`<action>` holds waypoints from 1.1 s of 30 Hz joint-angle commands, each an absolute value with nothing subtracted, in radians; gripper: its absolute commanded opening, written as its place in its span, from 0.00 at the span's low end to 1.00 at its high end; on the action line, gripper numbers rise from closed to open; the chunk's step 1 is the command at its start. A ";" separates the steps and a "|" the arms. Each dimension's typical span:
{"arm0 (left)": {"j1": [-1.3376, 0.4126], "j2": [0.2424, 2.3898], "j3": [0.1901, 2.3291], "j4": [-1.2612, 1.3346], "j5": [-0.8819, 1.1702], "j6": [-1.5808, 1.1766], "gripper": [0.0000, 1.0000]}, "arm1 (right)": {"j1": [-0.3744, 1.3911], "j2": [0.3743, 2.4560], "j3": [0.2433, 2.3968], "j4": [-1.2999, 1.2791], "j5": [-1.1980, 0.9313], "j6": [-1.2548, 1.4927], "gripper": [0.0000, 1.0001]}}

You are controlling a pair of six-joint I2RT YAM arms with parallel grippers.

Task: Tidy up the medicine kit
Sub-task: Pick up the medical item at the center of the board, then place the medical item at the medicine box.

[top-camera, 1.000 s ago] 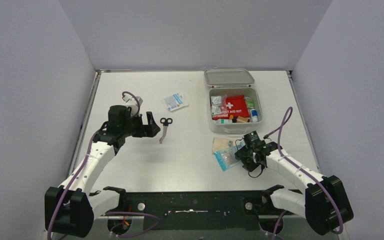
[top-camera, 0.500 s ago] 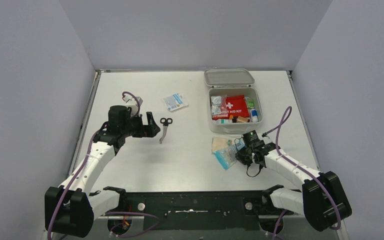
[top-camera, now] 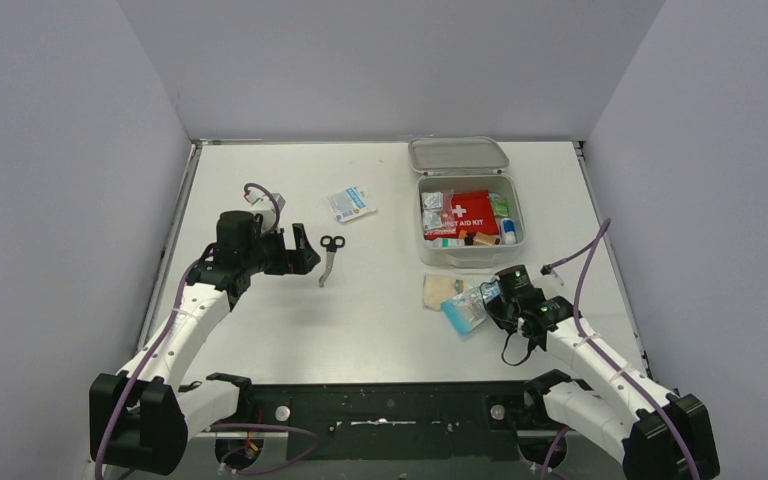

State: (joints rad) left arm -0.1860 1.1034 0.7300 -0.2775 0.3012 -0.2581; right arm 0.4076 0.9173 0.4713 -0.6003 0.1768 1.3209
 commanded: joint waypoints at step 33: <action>-0.194 1.070 0.734 -0.235 0.349 -0.247 0.97 | 0.363 0.981 0.752 -0.093 0.350 1.246 0.00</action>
State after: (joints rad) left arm -0.1879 1.0866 0.7300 -0.2764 0.3191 -0.2577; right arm 0.3843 0.9474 0.7609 -0.3828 0.3145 1.2304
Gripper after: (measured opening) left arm 0.973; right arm 0.029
